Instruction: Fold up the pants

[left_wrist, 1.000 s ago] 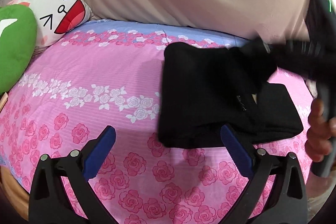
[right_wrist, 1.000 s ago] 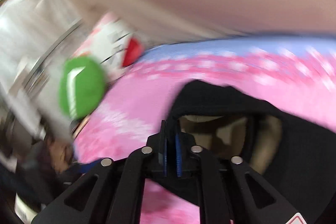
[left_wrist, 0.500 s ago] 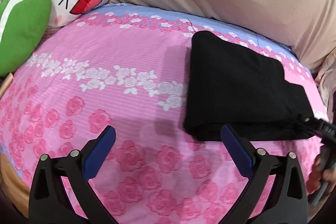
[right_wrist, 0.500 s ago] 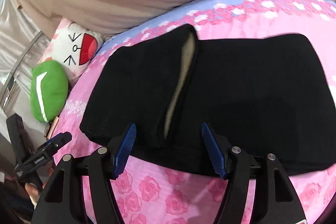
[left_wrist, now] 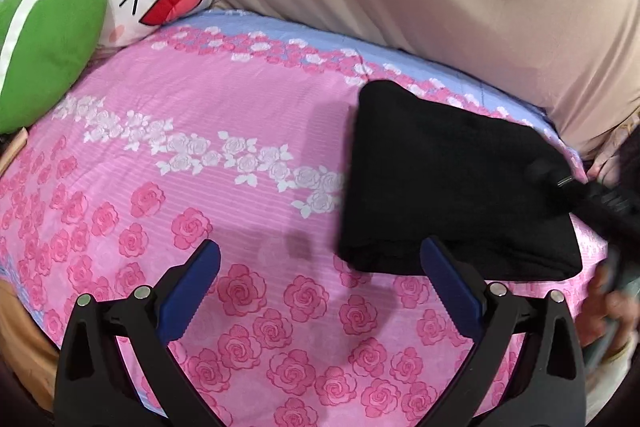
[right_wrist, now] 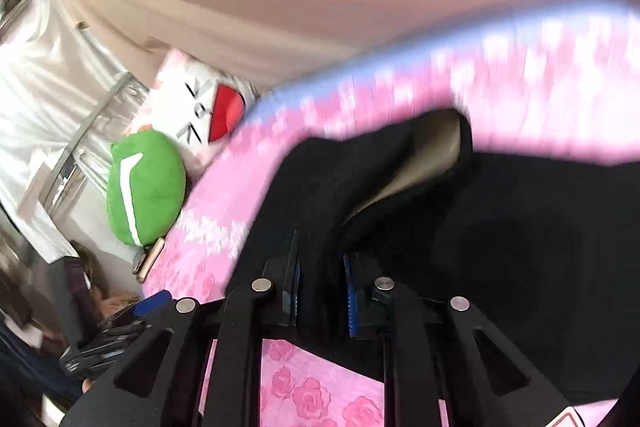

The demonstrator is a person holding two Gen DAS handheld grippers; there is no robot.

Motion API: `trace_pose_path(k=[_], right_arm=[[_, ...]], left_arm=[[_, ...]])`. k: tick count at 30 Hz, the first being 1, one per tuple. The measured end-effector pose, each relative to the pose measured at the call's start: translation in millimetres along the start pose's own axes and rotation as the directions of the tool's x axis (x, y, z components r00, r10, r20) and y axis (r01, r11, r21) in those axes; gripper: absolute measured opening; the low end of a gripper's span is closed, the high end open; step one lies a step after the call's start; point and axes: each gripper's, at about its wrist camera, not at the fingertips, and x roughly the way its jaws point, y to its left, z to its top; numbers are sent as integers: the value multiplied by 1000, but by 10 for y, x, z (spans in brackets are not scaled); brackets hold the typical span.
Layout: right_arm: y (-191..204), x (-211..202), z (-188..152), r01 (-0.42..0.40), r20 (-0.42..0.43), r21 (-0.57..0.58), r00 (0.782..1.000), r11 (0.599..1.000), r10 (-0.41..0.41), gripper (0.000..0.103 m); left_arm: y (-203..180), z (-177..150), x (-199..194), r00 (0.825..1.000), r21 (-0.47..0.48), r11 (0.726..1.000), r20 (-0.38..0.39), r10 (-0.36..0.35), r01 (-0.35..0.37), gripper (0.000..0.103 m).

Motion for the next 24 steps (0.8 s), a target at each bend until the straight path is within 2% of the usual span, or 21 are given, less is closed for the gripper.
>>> trace_pose_path(k=[3,5,6,8,9,10,11,12,13,14,15,17,18,19,21,22,24], right_arm=[[95,-572,70,169,110,-121,982,978,-156,16],[-48,-779,-23,312,139,-128,946,941,-294,18],[-198,-795,-89,353,121,-107,932,929,-341,24],[-646,-628,-251,393,5,-41,919,919,-393,32],[-891,-490,-349,420,-68,10,906,907,-418,37],[-1006,-440,-411,400,-90,54,915,915,-394,37],[-1063,-528,-468,344,-37,112,939,932,-342,41],[-1044,-604,-475,325,-15,128,945,937,-326,50],[-1030,-659,-472,324,-5,127,945,938,-326,56],[-996,-751,-470,329,26,123,942,936,-335,67],[-984,-840,-482,344,53,118,934,931,-352,70],[-1004,-951,-529,390,64,114,915,914,-399,69],[-1031,-1002,-552,391,68,127,913,912,-401,70],[-1068,-1034,-563,377,68,149,918,914,-390,70],[-1150,-1003,-528,306,53,197,945,931,-322,70],[-1139,-924,-483,292,45,191,951,937,-306,70],[-1142,-761,-439,313,28,152,947,938,-321,71]], left_arm=[[-37,-4,-26,1000,26,1000,14,4,-4,98],[-78,-10,30,1000,27,1000,4,-8,8,98],[-99,-16,66,1000,25,1000,-2,-15,15,98],[-167,-25,188,999,23,999,-29,-26,26,98],[-205,-25,242,999,21,999,-42,-28,29,98],[-251,-28,290,998,19,999,-58,-33,35,98],[-283,-31,302,997,20,999,-63,-40,41,98],[-323,-35,294,997,30,999,-62,-43,45,98],[-350,-40,274,998,42,998,-56,-38,40,98],[-370,-48,253,998,55,998,-50,-34,37,98],[-383,-55,232,999,69,997,-44,-30,33,98],[-372,-72,204,999,87,996,-38,-13,16,98],[-360,-78,201,999,88,996,-38,-8,12,98],[-343,-79,210,999,87,996,-38,-4,7,98],[-352,-72,253,999,86,996,-41,5,-1,98],[-380,-62,284,999,82,997,-47,5,-2,98],[-450,-47,309,998,80,997,-58,-9,13,98]])
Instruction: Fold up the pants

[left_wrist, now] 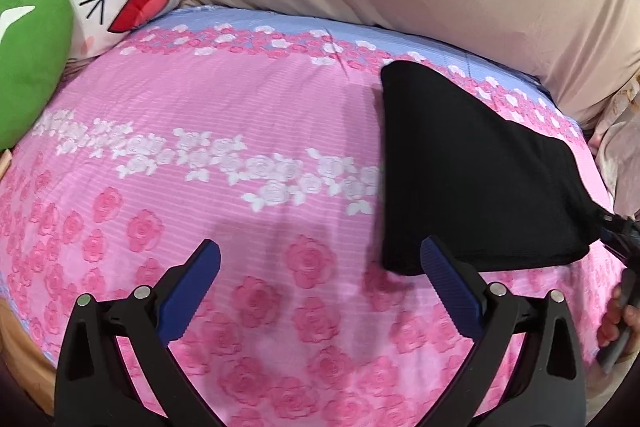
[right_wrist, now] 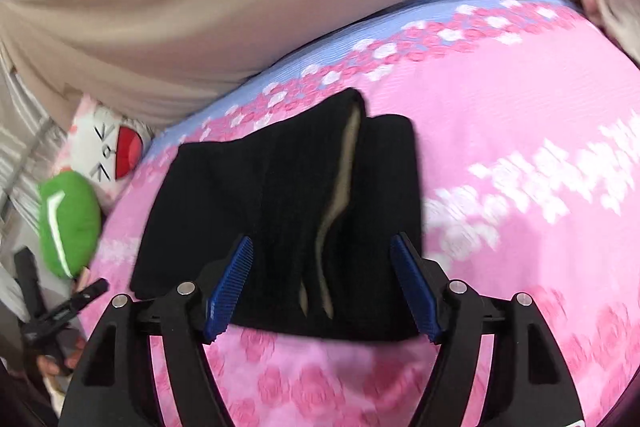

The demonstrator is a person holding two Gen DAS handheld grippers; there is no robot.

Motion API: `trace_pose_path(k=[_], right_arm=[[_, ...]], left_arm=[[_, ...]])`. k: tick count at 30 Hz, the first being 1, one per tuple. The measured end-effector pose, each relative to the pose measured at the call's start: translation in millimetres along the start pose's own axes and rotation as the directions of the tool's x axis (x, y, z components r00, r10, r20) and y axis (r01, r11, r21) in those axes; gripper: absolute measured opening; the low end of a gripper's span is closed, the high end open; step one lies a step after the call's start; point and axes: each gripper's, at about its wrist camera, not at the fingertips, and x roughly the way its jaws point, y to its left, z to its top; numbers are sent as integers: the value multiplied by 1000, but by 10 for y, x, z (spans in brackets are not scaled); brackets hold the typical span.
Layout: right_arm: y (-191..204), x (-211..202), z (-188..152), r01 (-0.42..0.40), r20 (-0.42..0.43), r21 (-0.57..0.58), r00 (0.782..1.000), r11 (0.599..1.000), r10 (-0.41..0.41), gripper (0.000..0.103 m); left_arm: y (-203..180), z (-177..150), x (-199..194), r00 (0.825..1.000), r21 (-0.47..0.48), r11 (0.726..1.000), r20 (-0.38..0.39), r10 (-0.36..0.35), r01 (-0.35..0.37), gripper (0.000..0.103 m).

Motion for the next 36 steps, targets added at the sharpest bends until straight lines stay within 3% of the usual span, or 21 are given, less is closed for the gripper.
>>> trace_pose_path(k=[1,3,5,7,9,10,15,17,18,19,21,23,26,28,29,30,31,32,33,34,36], right_arm=[[55,91,26,12,-12,-26,1000,1000,-12,70],[162,246,72,76,-22,-87,997,993,-78,22],[224,194,104,51,-7,-106,999,993,-52,18],[221,98,84,76,24,-122,997,990,-73,23],[118,68,-3,199,39,-102,980,975,-196,69],[25,13,-83,238,49,-77,971,968,-235,74],[-316,11,-258,76,-18,119,997,990,-75,85],[-346,77,-260,31,4,144,999,989,-32,92],[-294,123,-237,53,-10,125,999,991,-52,82],[-220,161,-220,25,-20,102,1000,994,-23,63],[-118,104,-156,4,-20,93,1000,996,-3,40],[13,-166,-105,-59,23,62,998,996,58,31],[190,-626,-225,-88,37,-24,995,996,89,27],[199,-713,-435,-62,4,-43,998,997,63,35],[168,-663,-588,23,-18,-62,1000,998,-24,45],[120,-617,-705,119,-24,-80,992,990,-121,53],[29,-568,-823,225,-32,-80,973,971,-228,53],[-40,-583,-866,237,-33,-47,971,970,-239,55],[-86,-640,-868,196,-22,4,980,981,-196,55],[-91,-724,-830,147,1,37,989,988,-147,55],[77,-840,-615,87,60,-2,994,996,-87,61]], left_arm=[[-70,11,-6,1000,7,1000,1,-15,15,98],[-198,35,-18,1000,30,999,5,-20,20,98],[-313,68,-28,1000,51,998,9,-25,25,98],[-344,121,46,998,38,998,-6,-58,58,98],[-336,192,221,994,-1,996,-47,-94,94,98],[-327,231,340,991,-34,993,-70,-116,114,98],[-398,258,871,957,-130,967,-166,-239,219,98],[-527,249,869,968,-71,976,-133,-212,204,84],[-580,252,859,956,-61,966,-145,-256,249,62],[-580,266,812,957,-69,967,-138,-253,246,47],[-599,312,625,961,-46,968,-123,-249,245,26],[-598,324,283,964,-17,967,-84,-254,253,19],[-483,154,-135,955,25,960,-105,-277,281,19],[-400,-108,-200,956,54,965,-160,-246,258,30],[-365,-228,-149,961,61,974,-186,-202,217,33],[-318,-353,-78,970,75,986,-202,-134,151,44],[-257,-469,-27,980,82,993,-190,-63,80,62],[-191,-523,-50,986,59,997,-163,-42,53,70],[-119,-536,-135,991,23,999,-132,-37,40,75],[-101,-507,-232,995,19,999,-97,-29,31,74],[-176,-420,-458,1000,55,998,12,23,-24,81]])
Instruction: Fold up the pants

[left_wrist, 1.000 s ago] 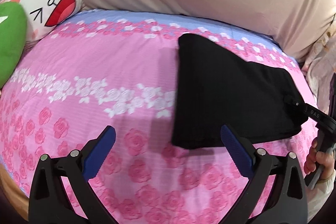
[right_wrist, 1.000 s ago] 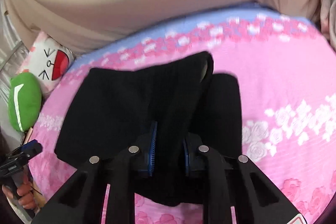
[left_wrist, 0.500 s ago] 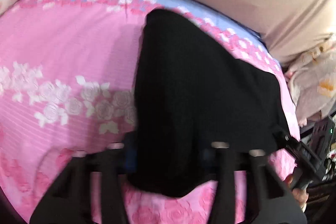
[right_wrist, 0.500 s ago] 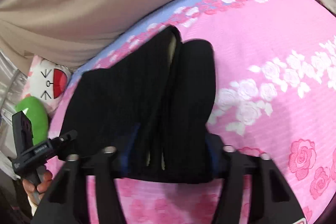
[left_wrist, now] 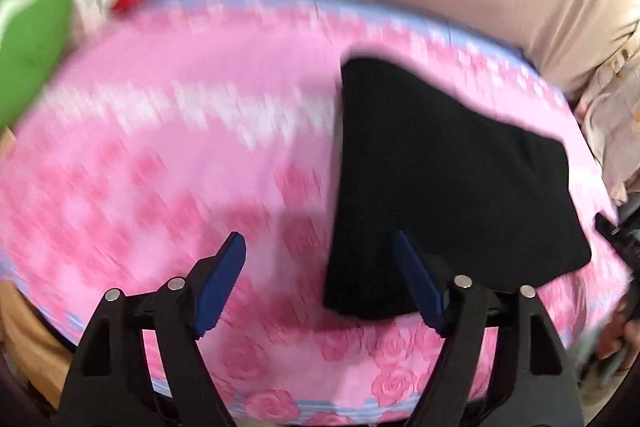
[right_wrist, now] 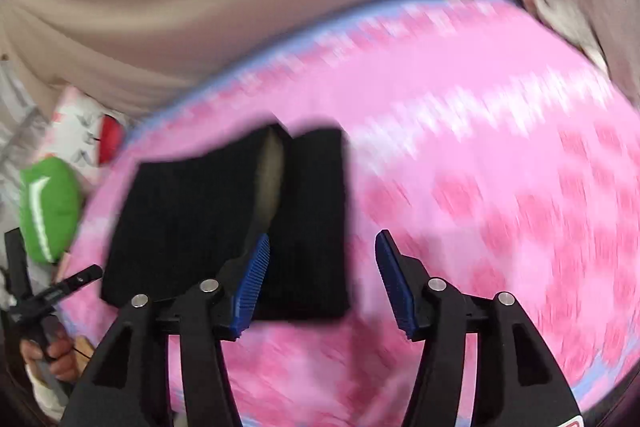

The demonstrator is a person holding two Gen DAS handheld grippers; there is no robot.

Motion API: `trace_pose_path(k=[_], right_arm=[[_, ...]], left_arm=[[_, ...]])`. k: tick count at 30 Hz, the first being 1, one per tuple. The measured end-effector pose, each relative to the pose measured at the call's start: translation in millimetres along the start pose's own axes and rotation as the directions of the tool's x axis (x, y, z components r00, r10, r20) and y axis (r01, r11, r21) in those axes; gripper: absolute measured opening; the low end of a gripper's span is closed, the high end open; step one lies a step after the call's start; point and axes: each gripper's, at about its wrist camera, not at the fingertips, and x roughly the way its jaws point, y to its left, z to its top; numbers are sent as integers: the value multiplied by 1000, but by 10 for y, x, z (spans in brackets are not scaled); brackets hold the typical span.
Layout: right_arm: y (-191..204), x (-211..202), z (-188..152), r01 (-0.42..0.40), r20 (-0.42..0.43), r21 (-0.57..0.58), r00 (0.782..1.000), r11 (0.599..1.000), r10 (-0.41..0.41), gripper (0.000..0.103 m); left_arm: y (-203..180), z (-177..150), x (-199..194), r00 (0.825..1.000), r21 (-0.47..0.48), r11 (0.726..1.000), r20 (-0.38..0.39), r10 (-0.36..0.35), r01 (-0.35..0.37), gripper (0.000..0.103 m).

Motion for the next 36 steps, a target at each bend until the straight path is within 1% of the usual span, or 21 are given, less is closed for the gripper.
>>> trace_pose_path(k=[1,3,6,7,8,9,10,12,14,16,17,18,19,21,23,25,27,29,32,33,36], right_arm=[[106,9,106,-5,22,-33,1000,999,6,65],[290,115,258,-3,35,-96,999,995,7,80],[434,728,523,22,-42,-164,999,986,-30,82],[465,995,543,52,-93,-173,993,984,-68,78],[482,1149,544,51,-130,-176,989,983,-74,45],[529,1224,558,20,-152,-168,987,986,-46,34],[583,1175,589,19,-130,-179,991,984,-43,29],[810,839,677,-17,-19,-250,1000,968,12,27],[855,738,740,0,29,-274,1000,962,8,29],[728,980,745,89,-12,-293,995,952,-97,34],[607,1168,684,207,-37,-306,973,929,-229,34],[529,1252,634,252,-55,-291,959,923,-279,36],[454,1156,582,191,-53,-232,977,954,-209,36],[492,903,559,153,-8,-168,988,974,-157,36],[664,597,531,84,59,-175,995,981,-74,35],[920,463,471,59,92,-234,995,970,-38,35],[1001,637,395,65,40,-296,998,953,-55,35],[851,1051,304,120,-73,-287,986,950,-147,32],[718,1045,299,79,-77,-180,993,981,-94,31],[766,974,330,71,-71,-159,994,985,-83,35],[1133,809,410,-56,-51,-213,998,976,46,35]], left_arm=[[-59,39,-77,999,21,999,47,25,-26,92],[-212,108,-190,990,59,995,125,67,-75,95],[-442,171,-191,983,103,990,164,80,-97,96],[-511,163,-143,983,120,987,164,85,-106,96],[-549,154,-112,983,134,984,160,95,-117,96],[-593,139,-79,982,146,980,153,109,-131,96],[-614,124,-15,981,158,975,143,132,-154,96],[-627,86,69,978,170,969,139,155,-178,97],[-640,61,203,975,174,963,124,184,-204,97],[-646,44,366,970,175,956,103,222,-237,97],[-645,34,463,968,177,953,86,234,-246,97],[-632,30,519,972,174,957,72,222,-232,98],[-617,18,526,973,164,960,67,220,-228,98],[-600,20,516,973,152,962,73,217,-226,98],[-602,35,524,975,150,964,68,212,-220,98],[-611,42,539,975,147,965,67,211,-218,98],[-615,46,556,976,144,966,64,209,-217,98],[-606,41,546,977,142,967,62,203,-210,98],[-585,39,545,981,135,972,52,189,-194,98],[-582,38,549,981,135,972,51,188,-193,98],[-580,43,553,982,130,974,50,182,-187,98]])
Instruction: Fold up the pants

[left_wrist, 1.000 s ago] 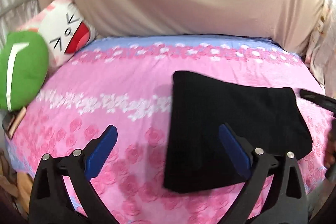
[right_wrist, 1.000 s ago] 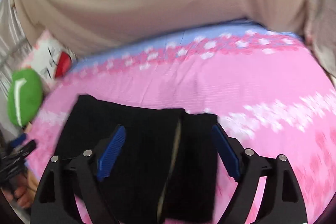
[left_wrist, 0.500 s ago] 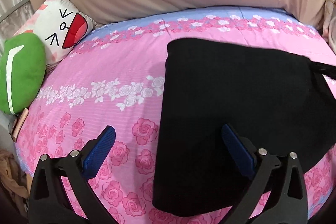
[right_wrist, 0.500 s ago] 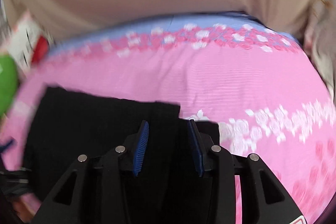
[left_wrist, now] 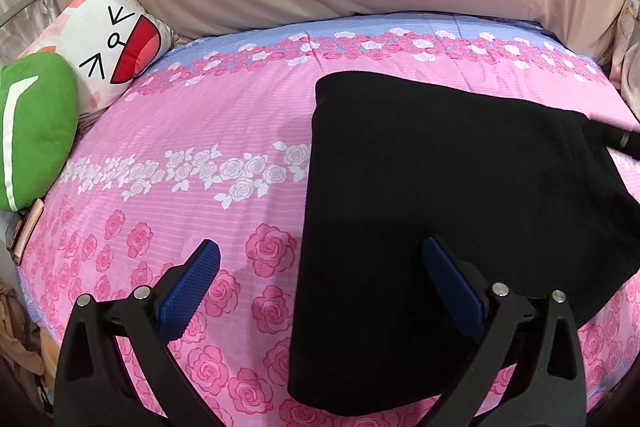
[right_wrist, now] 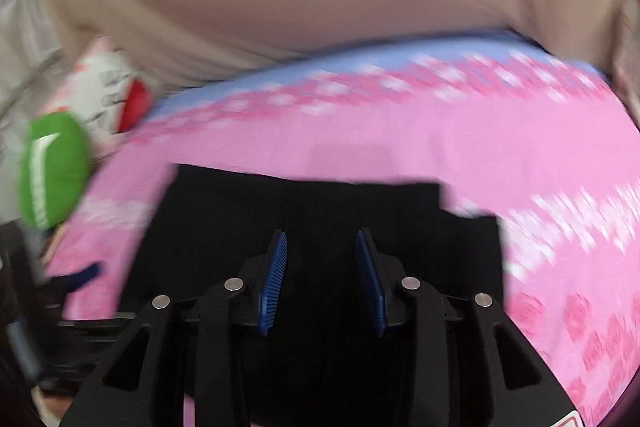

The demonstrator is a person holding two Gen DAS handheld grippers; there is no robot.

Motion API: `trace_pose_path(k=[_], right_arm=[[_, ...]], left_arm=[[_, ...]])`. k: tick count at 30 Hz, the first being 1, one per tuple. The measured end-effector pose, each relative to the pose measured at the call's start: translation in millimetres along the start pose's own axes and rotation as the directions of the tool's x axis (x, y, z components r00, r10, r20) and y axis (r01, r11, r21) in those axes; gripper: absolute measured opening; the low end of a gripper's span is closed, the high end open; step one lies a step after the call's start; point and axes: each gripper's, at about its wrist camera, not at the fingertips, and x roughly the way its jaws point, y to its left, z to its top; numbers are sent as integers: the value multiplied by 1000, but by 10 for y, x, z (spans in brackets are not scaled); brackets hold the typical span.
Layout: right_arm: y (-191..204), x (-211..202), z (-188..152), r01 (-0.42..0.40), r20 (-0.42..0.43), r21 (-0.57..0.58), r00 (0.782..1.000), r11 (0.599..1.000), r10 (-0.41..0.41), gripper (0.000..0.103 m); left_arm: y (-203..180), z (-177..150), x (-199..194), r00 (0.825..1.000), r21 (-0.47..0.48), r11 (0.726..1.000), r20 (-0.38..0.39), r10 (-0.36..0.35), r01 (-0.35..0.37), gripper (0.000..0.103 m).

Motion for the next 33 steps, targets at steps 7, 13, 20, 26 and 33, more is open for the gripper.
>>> trace_pose_path(k=[7,13,20,26,33], right_arm=[[806,561,205,-119,-115,-153,988,981,102,35],[1130,1343,301,-55,-230,-168,973,984,15,40],[1437,1605,229,-74,-230,-220,973,973,22,46],[1053,555,160,-142,-68,-121,989,982,134,46],[-350,-473,-436,128,13,118,991,985,-131,56]], left_arm=[[234,-71,-182,1000,-44,999,16,1,-1,98],[676,-201,-237,998,-96,993,-3,65,-65,98],[949,-253,-229,999,-161,986,-17,50,-52,98],[834,-283,-317,1000,-114,993,3,18,-18,98],[504,-199,-323,999,-83,996,21,-33,34,98]])
